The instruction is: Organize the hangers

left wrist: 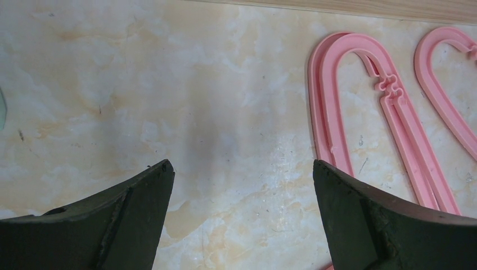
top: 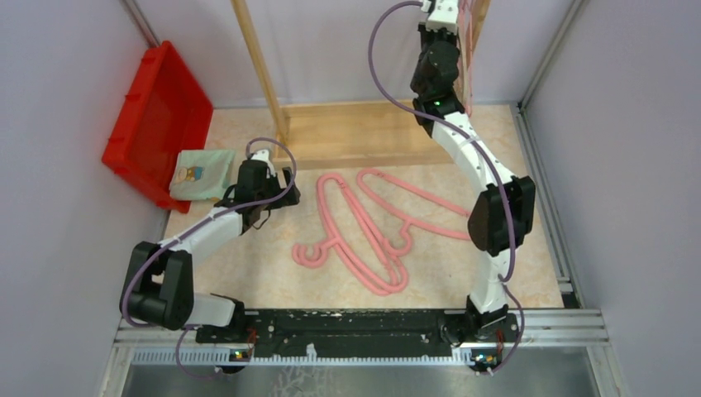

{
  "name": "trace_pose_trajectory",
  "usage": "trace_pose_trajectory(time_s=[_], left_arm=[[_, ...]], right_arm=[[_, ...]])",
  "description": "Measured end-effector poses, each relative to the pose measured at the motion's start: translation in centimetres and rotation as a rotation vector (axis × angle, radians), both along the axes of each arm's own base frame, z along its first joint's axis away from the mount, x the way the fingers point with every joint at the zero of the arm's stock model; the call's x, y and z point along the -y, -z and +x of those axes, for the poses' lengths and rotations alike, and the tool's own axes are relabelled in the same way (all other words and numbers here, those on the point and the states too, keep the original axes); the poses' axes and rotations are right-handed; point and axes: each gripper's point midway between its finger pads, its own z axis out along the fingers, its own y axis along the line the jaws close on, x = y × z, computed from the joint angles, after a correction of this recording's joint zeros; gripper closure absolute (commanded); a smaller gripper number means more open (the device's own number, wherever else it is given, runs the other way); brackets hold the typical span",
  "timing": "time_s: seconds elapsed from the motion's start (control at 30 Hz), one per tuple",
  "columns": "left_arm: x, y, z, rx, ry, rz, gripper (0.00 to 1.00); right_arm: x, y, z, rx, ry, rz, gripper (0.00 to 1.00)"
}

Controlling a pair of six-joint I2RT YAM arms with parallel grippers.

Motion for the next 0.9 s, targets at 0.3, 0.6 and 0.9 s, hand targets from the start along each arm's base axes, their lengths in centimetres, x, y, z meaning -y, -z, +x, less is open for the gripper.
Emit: trace_pose_trajectory(time_s=[0.3,0.6,0.9], left_arm=[[0.0,-0.2,-0.1,0.003,-0.001,-0.001,0.02],[-0.1,-0.3,0.1,0.004,-0.006,0.004,0.02],[0.0,-0.9,0.4,0.017,-0.006,0.001,0.01]], right_arm=[[3.4,-0.4,-1.4,-0.02,0.028,0.021,0.75],[0.4,-1.3,-3.8,-0.115,-0.203,0.03,0.73],[-2.5,0.7,-8.0,-0.251,-0.384,0.019,0.58]])
